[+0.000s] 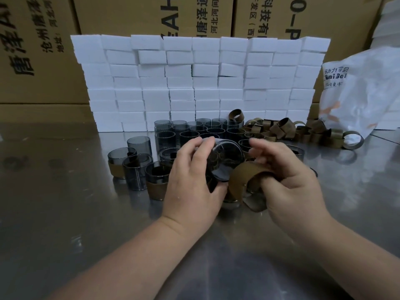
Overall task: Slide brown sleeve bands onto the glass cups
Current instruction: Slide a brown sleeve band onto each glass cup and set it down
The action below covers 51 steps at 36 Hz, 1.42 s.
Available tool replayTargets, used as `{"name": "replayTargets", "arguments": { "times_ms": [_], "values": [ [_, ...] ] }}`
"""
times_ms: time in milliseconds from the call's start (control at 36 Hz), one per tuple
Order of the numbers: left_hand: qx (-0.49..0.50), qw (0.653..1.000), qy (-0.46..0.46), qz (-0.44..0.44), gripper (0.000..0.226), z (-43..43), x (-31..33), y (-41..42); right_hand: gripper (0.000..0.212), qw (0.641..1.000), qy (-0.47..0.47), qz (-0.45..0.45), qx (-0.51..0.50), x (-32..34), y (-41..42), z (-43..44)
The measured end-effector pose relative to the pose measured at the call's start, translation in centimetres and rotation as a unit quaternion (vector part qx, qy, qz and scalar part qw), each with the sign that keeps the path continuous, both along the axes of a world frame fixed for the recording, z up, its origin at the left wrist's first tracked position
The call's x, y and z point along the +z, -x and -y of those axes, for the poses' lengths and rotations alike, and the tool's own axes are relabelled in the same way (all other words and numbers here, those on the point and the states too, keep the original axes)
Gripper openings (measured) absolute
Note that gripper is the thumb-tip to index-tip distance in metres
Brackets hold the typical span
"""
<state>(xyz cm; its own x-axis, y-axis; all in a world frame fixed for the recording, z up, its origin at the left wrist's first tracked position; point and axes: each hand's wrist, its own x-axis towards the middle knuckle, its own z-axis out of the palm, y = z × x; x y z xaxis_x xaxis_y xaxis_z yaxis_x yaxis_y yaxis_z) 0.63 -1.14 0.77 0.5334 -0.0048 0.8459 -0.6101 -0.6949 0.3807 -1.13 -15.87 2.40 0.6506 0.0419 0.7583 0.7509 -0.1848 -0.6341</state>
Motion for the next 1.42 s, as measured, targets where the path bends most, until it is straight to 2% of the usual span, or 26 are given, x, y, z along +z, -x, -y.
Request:
{"name": "replayTargets", "arguments": {
  "times_ms": [83,222,333,528,667,806,861,945,1028,1083,1222,1333,1417],
  "values": [
    [0.005,1.000,-0.010,0.007,0.074,0.2,0.2,0.2,0.055,0.993,-0.098,-0.057,0.032,0.2,-0.3,0.0],
    [0.013,1.000,-0.020,0.010,0.079,0.2,0.3,0.3,0.057,0.975,-0.194,-0.106,0.026,0.6,-1.0,0.4],
    [0.013,0.999,-0.028,0.018,0.081,0.2,0.2,0.3,0.047,0.941,-0.268,-0.183,0.101,0.6,-1.1,-0.1],
    [-0.009,1.000,-0.020,0.010,0.073,0.2,0.4,0.5,0.050,0.889,-0.297,-0.265,0.225,0.5,-0.1,-1.5],
    [-0.023,0.999,-0.041,0.016,0.070,0.4,0.5,0.9,0.048,0.865,-0.327,-0.299,0.236,0.5,0.0,-1.4],
    [-0.046,0.993,-0.102,-0.046,0.077,0.6,0.5,1.3,0.047,0.890,-0.292,-0.298,0.186,0.3,0.0,-1.4],
    [-0.090,0.984,-0.133,-0.072,0.083,0.7,0.4,1.6,0.046,0.898,-0.281,-0.288,0.178,0.4,0.2,-1.4],
    [-0.142,0.975,-0.138,-0.097,0.079,0.6,0.4,1.6,0.048,0.922,-0.238,-0.270,0.141,0.3,0.2,-1.2],
    [-0.136,0.979,-0.120,-0.094,0.072,0.6,0.3,1.6,0.050,0.959,-0.154,-0.225,0.072,0.3,0.3,-1.3],
    [-0.112,0.984,-0.105,-0.095,0.067,0.7,0.1,1.6,0.049,0.972,-0.118,-0.200,0.040,0.2,0.6,-1.6],
    [-0.093,0.988,-0.052,-0.111,0.061,0.9,0.5,1.8,0.052,0.982,-0.087,-0.164,0.040,0.2,1.0,-1.5],
    [-0.144,0.982,0.019,-0.118,0.063,0.9,0.5,1.8,0.070,0.971,-0.115,-0.182,0.100,0.2,1.0,-1.2],
    [-0.171,0.977,0.077,-0.099,0.067,0.8,0.5,1.8,0.070,0.976,-0.095,-0.170,0.094,0.3,0.9,-1.2]
  ]
}}
